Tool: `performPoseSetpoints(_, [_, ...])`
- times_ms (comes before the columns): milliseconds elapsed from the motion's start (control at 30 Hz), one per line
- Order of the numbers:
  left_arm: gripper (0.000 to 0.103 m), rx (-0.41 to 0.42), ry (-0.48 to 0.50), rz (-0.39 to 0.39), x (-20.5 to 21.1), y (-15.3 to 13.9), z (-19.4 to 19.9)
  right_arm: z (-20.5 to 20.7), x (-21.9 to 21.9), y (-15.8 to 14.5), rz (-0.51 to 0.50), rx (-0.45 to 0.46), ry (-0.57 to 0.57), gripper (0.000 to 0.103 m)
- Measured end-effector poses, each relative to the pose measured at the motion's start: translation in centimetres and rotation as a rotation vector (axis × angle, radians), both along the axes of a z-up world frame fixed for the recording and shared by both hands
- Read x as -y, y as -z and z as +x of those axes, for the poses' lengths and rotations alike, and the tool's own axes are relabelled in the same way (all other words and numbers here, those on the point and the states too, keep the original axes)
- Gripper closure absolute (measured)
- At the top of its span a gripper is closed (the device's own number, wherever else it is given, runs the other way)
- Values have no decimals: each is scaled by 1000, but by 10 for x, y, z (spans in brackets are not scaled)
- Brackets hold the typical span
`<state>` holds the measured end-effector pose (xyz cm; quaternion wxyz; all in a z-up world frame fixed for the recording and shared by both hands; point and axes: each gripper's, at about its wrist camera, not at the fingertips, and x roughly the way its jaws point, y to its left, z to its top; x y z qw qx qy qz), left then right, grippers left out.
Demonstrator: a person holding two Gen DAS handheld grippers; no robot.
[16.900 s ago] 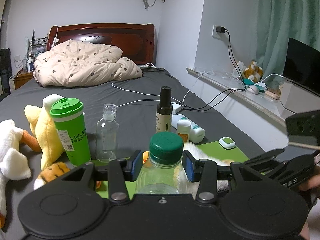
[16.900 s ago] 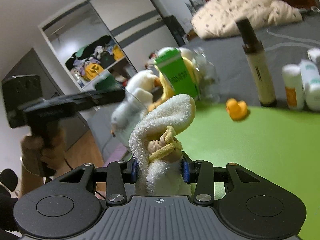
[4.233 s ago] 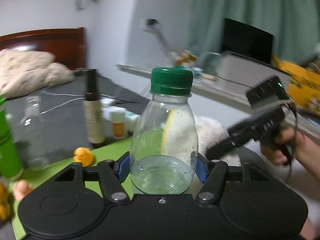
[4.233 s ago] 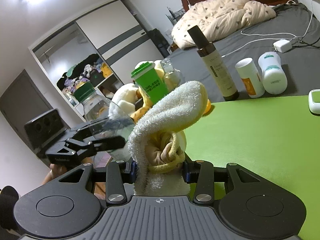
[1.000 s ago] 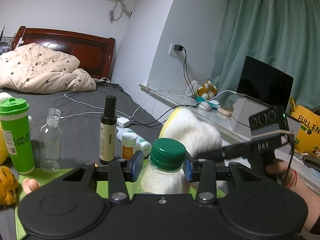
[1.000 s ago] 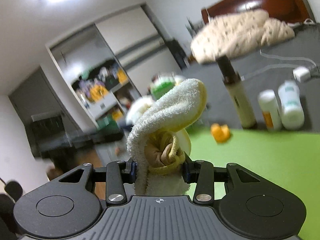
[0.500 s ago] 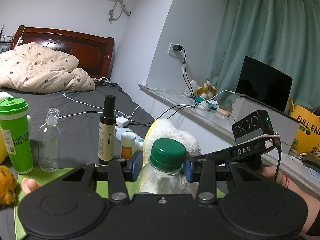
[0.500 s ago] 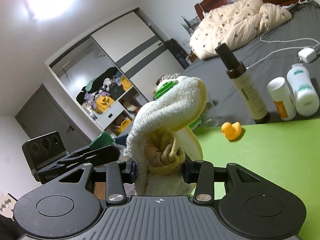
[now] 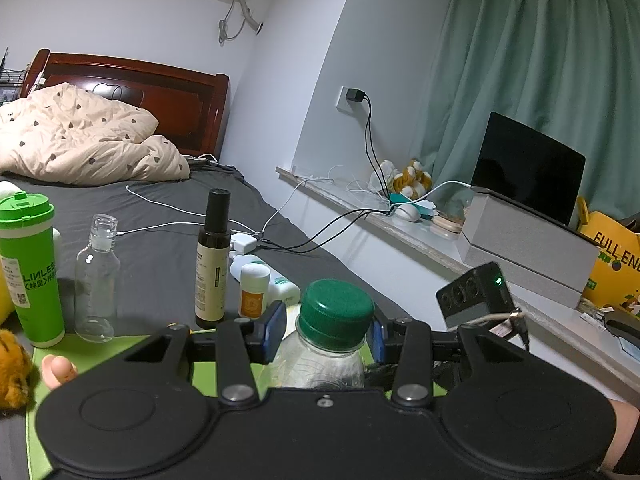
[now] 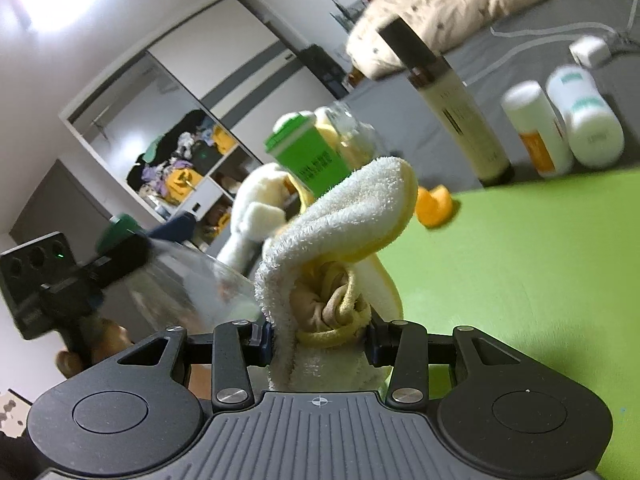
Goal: Clean container
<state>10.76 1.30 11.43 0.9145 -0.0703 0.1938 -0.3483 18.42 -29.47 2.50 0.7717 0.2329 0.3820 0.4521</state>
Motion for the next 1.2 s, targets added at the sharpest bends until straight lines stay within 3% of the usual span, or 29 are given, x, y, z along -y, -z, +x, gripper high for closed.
performPoseSetpoints(433, [63,-3,-7,-5,0,1,-1,2,-2,41,-39,-107,11,61])
performPoseSetpoints(800, [62,-1,-32,0,2,1,-2,-12,4,49,-68,-122,-3,61])
performPoseSetpoints(933, [50,-2,-48,-4,4,2,-4,-26,9,47,-48,-118,-12,61])
performPoseSetpoints(1000, [27,17,-67,1,6,2,-9,-32,14,44,-24,-112,0,61])
performPoseSetpoints(1067, [13,47,-99,8,10,2,-15,-40,22,40,10,-102,26,61])
performPoseSetpoints(1200, [12,80,-205,27,19,8,-30,-52,39,31,54,-76,86,61])
